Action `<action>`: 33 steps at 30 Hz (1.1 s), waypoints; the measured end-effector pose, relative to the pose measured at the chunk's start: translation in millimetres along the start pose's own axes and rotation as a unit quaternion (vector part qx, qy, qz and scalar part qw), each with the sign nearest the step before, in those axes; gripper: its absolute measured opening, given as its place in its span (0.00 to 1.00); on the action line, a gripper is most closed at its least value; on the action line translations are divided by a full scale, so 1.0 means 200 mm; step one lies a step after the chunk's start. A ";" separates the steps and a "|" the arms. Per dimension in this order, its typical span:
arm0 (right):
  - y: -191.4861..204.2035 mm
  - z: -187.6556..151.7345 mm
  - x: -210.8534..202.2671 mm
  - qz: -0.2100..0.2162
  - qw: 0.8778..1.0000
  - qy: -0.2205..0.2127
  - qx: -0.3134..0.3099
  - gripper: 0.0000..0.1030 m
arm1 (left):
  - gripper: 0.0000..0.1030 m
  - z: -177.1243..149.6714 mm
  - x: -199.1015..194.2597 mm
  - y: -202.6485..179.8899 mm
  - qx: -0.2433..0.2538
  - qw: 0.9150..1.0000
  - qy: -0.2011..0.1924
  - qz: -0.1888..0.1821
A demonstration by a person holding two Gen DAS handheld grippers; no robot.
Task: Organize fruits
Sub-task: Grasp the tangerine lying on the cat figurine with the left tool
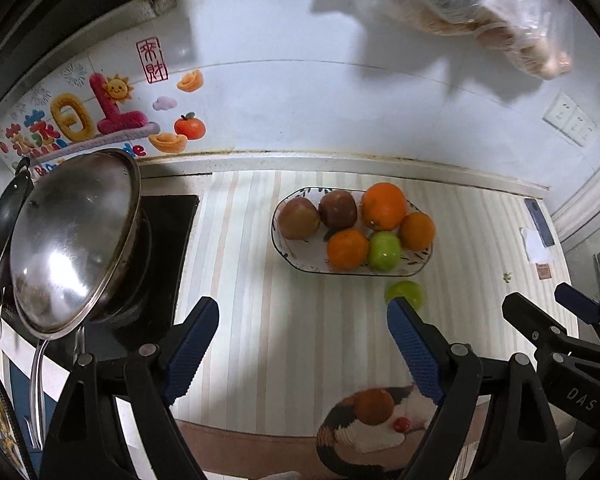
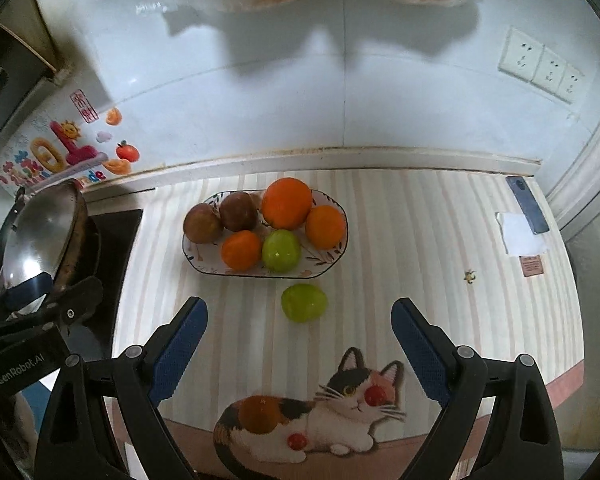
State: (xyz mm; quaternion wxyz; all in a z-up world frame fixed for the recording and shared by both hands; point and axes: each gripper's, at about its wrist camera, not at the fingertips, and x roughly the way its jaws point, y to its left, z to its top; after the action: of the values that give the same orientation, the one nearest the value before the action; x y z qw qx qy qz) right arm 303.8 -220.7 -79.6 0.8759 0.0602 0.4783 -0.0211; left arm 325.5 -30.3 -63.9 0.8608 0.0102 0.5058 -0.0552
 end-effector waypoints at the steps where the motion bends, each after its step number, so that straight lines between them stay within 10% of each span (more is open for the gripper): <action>1: 0.00 -0.01 -0.02 0.001 1.000 -0.002 0.000 0.93 | 0.84 -0.01 -0.02 -0.01 0.001 1.000 -0.003 -0.001; 10: -0.09 -0.10 -0.18 0.022 0.999 -0.023 0.020 0.93 | 0.84 -0.09 -0.09 -0.06 0.001 1.000 -0.011 -0.015; 18: -0.37 -0.18 0.00 0.028 0.996 0.024 0.081 0.94 | 0.94 -0.27 0.27 -0.24 0.045 0.994 0.094 -0.043; 28: -0.64 -0.38 0.36 0.026 0.985 0.108 0.134 0.94 | 0.92 -0.58 0.82 -0.48 0.081 0.966 0.239 -0.048; 29: -0.65 -0.39 0.39 0.026 0.984 0.114 0.135 0.94 | 0.91 -0.60 0.86 -0.49 0.095 0.946 0.296 -0.091; 33: -0.67 -0.42 0.49 0.037 0.981 0.136 0.137 0.94 | 0.69 -0.66 0.95 -0.52 0.086 0.938 0.323 -0.094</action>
State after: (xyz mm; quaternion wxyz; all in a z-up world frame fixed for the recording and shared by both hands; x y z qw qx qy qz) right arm 274.8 -341.3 -218.7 0.7863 0.1993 0.5830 -0.0460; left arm 292.5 -139.2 -290.3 0.6376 0.0543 0.7488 -0.1729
